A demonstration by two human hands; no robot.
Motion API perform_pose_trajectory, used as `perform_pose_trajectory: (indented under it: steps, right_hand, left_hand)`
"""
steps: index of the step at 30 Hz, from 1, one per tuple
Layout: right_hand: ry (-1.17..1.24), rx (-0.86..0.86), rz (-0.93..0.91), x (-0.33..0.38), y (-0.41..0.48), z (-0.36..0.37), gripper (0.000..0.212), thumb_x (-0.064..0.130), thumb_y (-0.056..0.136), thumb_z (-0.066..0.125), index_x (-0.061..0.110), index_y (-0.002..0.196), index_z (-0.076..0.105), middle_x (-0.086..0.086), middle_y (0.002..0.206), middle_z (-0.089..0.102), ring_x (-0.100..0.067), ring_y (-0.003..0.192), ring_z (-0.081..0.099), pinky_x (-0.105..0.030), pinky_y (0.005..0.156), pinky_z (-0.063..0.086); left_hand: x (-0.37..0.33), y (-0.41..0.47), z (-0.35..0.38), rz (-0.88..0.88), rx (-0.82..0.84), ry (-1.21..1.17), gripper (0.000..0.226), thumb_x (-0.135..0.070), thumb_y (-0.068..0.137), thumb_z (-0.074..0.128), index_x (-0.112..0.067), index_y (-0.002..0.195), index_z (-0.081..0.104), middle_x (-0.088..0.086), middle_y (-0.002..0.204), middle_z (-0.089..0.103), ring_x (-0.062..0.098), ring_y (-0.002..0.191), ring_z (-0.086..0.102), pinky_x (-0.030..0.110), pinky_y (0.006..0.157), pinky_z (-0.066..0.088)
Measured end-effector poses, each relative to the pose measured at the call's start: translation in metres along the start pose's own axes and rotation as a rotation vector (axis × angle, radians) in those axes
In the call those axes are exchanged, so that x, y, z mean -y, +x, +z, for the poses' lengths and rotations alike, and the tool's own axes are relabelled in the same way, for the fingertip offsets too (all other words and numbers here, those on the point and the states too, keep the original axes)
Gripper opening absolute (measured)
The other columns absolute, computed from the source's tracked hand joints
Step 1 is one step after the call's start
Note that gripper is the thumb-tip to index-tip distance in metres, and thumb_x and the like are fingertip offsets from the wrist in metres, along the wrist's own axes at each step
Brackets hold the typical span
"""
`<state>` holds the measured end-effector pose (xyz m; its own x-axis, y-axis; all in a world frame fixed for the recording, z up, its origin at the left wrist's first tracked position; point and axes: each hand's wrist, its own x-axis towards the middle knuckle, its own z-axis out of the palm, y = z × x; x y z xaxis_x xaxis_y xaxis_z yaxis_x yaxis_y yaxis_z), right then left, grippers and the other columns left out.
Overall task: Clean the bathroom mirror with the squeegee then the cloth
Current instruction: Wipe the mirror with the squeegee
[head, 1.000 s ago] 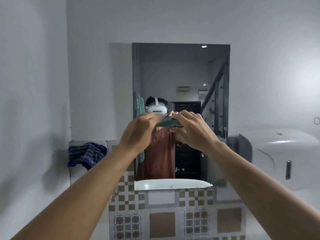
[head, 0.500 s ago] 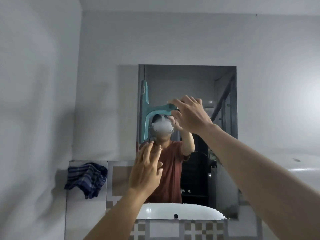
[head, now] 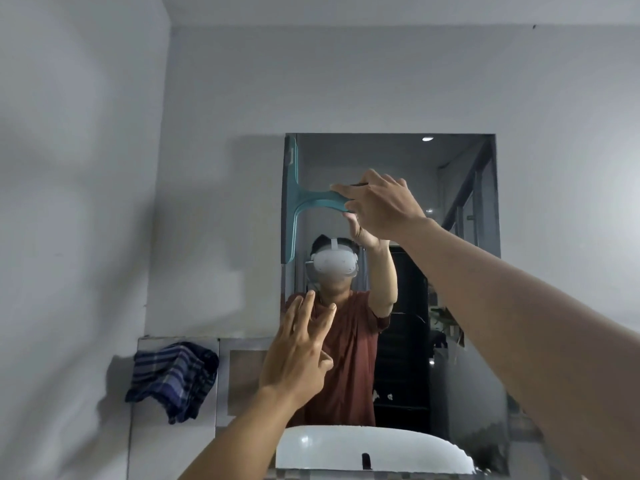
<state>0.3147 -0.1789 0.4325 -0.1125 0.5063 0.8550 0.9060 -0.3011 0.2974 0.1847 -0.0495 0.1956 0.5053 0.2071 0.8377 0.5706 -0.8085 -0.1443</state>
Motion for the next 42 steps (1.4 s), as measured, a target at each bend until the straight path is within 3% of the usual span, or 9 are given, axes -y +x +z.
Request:
perform_pose_trajectory:
  steps: [5,10,19,25,31,35,42]
  right_hand:
    - [-0.003,-0.020,0.044,-0.011,0.003,-0.004,0.046,0.033,0.105,0.050,0.046,0.148,0.042,-0.007,0.120,0.057,-0.031,0.108,0.059,-0.048,0.093,0.045]
    - [-0.007,-0.008,0.093,-0.030,-0.008,-0.010,0.047,0.034,0.104,0.050,0.044,0.149,0.043,-0.008,0.120,0.058,-0.031,0.108,0.061,-0.051,0.095,0.049]
    - [-0.053,0.040,0.179,-0.064,-0.044,-0.022,0.046,0.035,0.105,0.044,0.042,0.151,0.042,-0.007,0.123,0.057,-0.033,0.111,0.060,-0.050,0.093,0.051]
    - [-0.043,0.044,0.228,-0.091,-0.059,-0.034,0.046,0.037,0.106,0.048,0.040,0.151,0.044,-0.006,0.118,0.058,-0.027,0.098,0.063,-0.043,0.087,0.055]
    - [-0.076,0.057,0.290,-0.119,-0.077,-0.040,0.046,0.035,0.106,0.047,0.039,0.152,0.041,-0.007,0.115,0.059,-0.026,0.089,0.061,-0.034,0.073,0.045]
    - [-0.082,0.058,0.346,-0.117,-0.087,-0.042,0.047,0.037,0.107,0.044,0.038,0.153,0.039,-0.008,0.114,0.059,-0.029,0.091,0.062,-0.034,0.073,0.043]
    - [-0.057,0.042,0.443,-0.102,-0.105,-0.038,0.047,0.038,0.107,0.042,0.038,0.154,0.037,-0.008,0.113,0.061,-0.031,0.093,0.065,-0.040,0.077,0.054]
  left_hand:
    - [0.000,0.000,-0.001,-0.011,0.025,-0.030,0.098,-0.039,0.085,0.068,-0.036,0.159,0.004,0.010,0.168,-0.004,0.033,0.155,-0.002,0.044,0.123,0.024]
    - [0.001,0.000,0.002,-0.024,0.011,-0.045,0.103,-0.037,0.078,0.076,-0.035,0.159,0.012,0.012,0.168,0.006,0.035,0.154,0.008,0.045,0.118,0.034]
    - [0.000,0.000,0.001,-0.034,-0.002,-0.024,0.105,-0.036,0.069,0.083,-0.031,0.157,0.026,0.014,0.164,0.022,0.038,0.149,0.024,0.043,0.112,0.036]
    - [-0.001,0.001,-0.002,-0.043,0.008,-0.031,0.103,-0.036,0.066,0.086,-0.029,0.154,0.034,0.014,0.162,0.026,0.038,0.147,0.027,0.047,0.105,0.049]
    - [-0.005,0.003,-0.006,-0.058,0.013,-0.014,0.102,-0.033,0.061,0.088,-0.026,0.152,0.041,0.015,0.159,0.031,0.037,0.143,0.030,0.047,0.098,0.055]
    - [-0.005,0.004,-0.006,-0.063,0.013,-0.007,0.104,-0.033,0.060,0.090,-0.025,0.151,0.041,0.016,0.158,0.033,0.036,0.142,0.028,0.047,0.093,0.057]
    - [-0.006,0.004,-0.004,-0.060,0.015,0.006,0.107,-0.034,0.061,0.091,-0.025,0.153,0.037,0.018,0.161,0.026,0.038,0.144,0.026,0.049,0.104,0.050]
